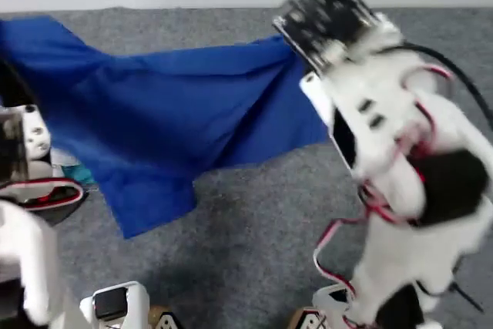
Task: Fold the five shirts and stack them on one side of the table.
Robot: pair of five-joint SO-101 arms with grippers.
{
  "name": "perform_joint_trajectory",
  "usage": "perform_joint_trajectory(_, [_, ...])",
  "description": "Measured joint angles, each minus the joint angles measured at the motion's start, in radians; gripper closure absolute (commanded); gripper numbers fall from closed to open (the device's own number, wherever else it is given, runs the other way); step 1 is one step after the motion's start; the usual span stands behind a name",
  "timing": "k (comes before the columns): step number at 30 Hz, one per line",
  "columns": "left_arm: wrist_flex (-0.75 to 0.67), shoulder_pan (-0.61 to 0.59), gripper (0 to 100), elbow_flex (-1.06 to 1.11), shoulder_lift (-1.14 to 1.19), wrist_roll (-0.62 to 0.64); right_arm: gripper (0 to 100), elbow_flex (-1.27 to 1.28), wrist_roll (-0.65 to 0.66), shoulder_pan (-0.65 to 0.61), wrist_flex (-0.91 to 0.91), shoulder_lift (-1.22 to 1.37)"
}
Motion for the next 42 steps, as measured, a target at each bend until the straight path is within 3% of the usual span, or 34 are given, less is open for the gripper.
perform_joint_trajectory(21, [-0.005,0.149,99,-0.178,-0.011,-0.091,98.8,0.000,0.052,0.216,-0.011,-0.295])
perform_joint_trajectory(26, [0.002,0.149,99,-0.184,-0.011,-0.115,98.8,-0.012,0.064,0.233,0.083,-0.304])
perform_joint_trajectory(36, [0.255,0.298,99,-0.118,0.034,-0.115,98.7,-0.015,0.066,0.226,0.166,-0.201])
perform_joint_trajectory(42, [0.281,0.222,99,-0.106,0.100,-0.115,98.7,-0.014,0.034,0.058,0.126,-0.094])
